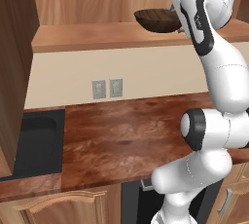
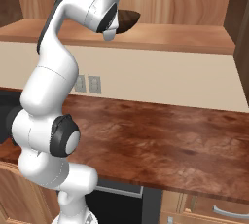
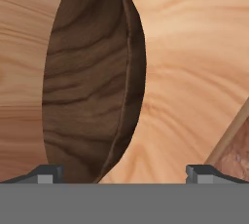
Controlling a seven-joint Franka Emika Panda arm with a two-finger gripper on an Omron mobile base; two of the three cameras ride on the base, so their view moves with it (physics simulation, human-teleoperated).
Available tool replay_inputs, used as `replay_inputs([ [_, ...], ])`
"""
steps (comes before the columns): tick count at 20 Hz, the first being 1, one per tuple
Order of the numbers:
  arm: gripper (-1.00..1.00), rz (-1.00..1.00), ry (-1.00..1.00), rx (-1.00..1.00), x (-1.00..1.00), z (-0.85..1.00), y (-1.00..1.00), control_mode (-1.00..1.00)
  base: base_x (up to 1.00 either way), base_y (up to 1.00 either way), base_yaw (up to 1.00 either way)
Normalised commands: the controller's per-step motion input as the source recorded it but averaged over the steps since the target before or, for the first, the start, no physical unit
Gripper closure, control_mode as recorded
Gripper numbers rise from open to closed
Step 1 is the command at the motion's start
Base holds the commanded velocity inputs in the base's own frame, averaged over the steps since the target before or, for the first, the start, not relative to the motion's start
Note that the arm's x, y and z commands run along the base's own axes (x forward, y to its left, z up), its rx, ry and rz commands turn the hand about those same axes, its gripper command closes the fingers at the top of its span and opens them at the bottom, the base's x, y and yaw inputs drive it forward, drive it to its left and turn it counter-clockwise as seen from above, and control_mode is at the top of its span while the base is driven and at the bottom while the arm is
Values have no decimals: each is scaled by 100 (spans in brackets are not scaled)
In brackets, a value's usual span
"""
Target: Pick up the bowls from the cabinet and place each bowl in front of a stool on the dining counter.
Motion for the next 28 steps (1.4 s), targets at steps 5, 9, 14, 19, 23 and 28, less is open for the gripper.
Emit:
replay_inputs([
  [5, -100, 0, 0, 0, 34, -8, 0, -100, 0, 0, 0],
  [9, -100, 0, 0, 0, 33, -8, 0, -100, 0, 0, 0],
  [14, -100, 0, 2, 0, 10, -1, 0, -100, 0, 0, 0],
  [19, -100, 0, 3, 0, 0, -7, 0, -100, 0, 0, 0],
  [23, -100, 0, 0, 0, 0, 0, 0, -100, 0, 0, 0],
  [28, -100, 0, 0, 0, 0, 0, 0, -100, 0, 0, 0],
])
